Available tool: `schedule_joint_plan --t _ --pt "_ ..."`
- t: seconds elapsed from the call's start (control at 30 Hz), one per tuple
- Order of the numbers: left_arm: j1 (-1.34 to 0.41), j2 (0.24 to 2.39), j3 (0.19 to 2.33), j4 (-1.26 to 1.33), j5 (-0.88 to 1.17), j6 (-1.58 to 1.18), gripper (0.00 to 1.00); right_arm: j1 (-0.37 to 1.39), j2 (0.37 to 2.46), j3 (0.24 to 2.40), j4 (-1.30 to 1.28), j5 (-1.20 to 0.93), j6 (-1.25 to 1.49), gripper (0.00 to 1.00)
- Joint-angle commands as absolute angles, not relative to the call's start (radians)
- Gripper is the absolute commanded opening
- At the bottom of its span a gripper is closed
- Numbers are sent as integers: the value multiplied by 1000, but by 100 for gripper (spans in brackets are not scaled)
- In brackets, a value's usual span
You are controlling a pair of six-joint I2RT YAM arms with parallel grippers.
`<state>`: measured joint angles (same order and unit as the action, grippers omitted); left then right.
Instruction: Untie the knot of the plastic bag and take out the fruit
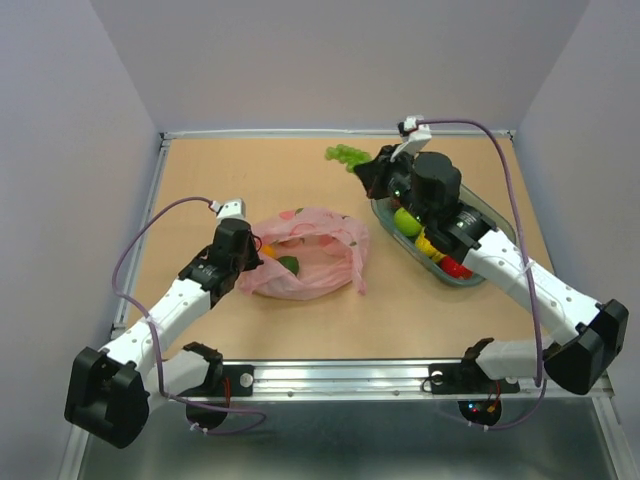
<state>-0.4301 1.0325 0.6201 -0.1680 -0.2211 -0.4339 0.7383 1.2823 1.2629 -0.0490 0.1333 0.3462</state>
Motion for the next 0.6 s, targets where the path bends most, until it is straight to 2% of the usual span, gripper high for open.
schedule_joint_plan --t 0.0,0.23,0.53,0.57 --pt "-428 971 603 -129 -199 -408 0 600 1232 1207 -72 302 311 0" --pt "-428 910 584 -124 -150 -365 0 310 1232 1039 -72 313 310 0" --pt "-429 818 548 -65 -49 -337 0 207 1187 816 -75 477 379 1" --pt "-430 818 548 -63 -48 -336 0 207 1181 801 -78 477 385 5"
